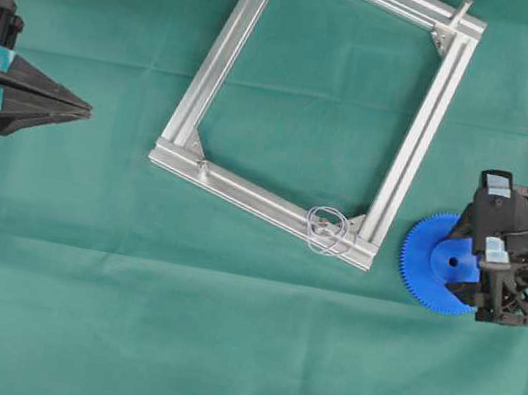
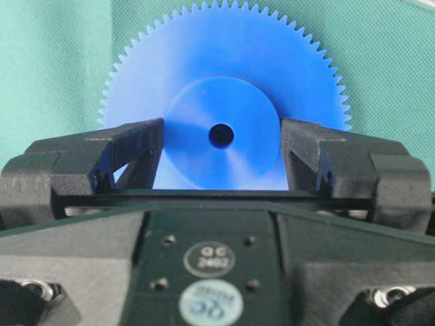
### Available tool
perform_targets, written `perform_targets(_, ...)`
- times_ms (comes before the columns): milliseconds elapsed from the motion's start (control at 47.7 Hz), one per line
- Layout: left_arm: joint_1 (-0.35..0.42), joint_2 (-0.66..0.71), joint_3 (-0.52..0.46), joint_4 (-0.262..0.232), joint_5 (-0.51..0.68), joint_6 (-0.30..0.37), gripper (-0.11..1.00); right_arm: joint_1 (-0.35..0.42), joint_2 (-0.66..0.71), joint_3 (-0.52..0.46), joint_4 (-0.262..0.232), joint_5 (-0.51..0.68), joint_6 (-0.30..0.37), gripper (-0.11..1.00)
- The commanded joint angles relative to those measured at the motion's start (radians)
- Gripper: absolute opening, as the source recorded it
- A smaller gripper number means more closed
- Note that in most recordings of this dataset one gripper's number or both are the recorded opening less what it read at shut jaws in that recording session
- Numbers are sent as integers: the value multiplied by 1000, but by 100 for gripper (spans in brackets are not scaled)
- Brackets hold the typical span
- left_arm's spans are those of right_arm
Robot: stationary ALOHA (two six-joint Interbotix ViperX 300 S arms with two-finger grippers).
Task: Find the location of the shaft and insert the gear.
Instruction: 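Lift the blue gear and carry it left toward the frame's shaft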
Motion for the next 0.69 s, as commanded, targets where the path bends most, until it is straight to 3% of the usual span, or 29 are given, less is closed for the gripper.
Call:
perform_targets(0, 0, 11, -28, -2, -5, -2, 2, 0, -17, -26, 3, 21, 3, 69)
perform_targets(503, 2, 11, -26, -2, -5, -3, 2, 0, -199, -138, 0, 190, 3, 69)
perform_targets(671, 2, 11, -28, -2, -3, -3, 2, 0, -241, -202, -25, 290, 3, 69)
